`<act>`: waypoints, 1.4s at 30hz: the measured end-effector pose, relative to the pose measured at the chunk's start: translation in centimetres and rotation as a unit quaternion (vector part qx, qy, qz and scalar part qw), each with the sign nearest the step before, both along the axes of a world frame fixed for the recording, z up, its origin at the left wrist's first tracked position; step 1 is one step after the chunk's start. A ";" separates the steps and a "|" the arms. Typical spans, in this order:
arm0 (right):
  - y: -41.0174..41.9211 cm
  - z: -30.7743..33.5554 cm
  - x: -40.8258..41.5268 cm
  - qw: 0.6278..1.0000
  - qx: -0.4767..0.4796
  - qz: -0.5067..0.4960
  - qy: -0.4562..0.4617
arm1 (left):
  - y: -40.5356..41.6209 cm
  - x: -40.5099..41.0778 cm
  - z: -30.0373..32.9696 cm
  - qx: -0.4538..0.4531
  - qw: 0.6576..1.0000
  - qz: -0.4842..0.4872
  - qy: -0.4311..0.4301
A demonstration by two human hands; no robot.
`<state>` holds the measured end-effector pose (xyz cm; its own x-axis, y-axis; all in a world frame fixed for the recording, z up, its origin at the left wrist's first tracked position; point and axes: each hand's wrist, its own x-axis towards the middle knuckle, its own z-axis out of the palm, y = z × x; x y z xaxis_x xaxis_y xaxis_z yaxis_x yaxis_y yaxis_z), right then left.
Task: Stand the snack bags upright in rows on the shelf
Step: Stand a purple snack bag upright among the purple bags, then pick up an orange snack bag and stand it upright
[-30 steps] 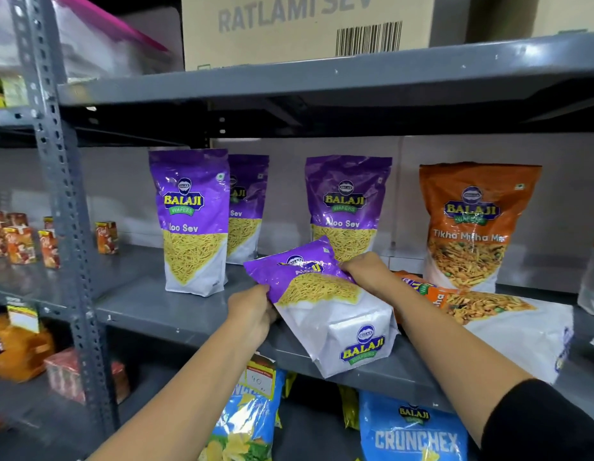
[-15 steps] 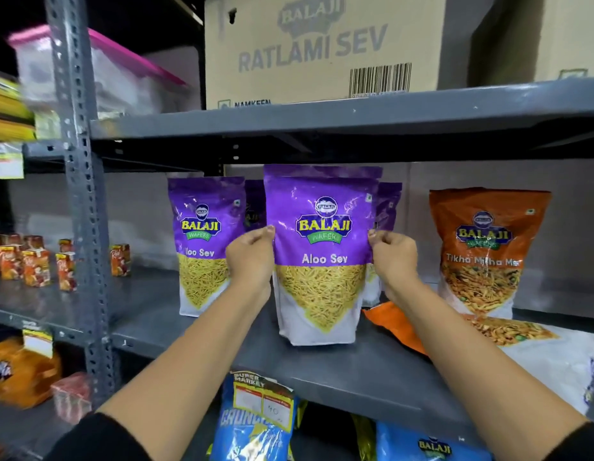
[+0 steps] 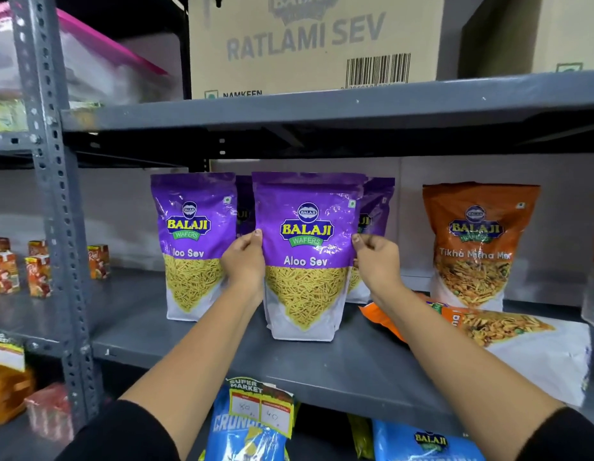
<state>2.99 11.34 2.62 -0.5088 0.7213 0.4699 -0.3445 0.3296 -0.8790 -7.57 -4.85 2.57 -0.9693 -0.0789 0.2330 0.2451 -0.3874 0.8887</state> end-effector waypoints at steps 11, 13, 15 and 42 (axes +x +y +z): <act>9.8 2.8 9.4 0.872 0.200 -0.048 -0.443 | 3.8 11.6 -4.9 0.071 0.938 0.041 0.337; 12.3 2.8 11.5 0.810 0.221 -0.096 -0.535 | 5.7 14.5 -6.1 0.077 0.953 -0.081 0.280; 14.5 2.2 12.9 0.780 0.202 -0.117 -0.580 | 7.7 16.6 -6.6 0.061 0.975 -0.163 0.138; 17.9 -1.4 17.4 0.904 -0.002 -0.017 -0.428 | 14.6 19.1 -4.7 0.065 0.943 -0.276 -0.176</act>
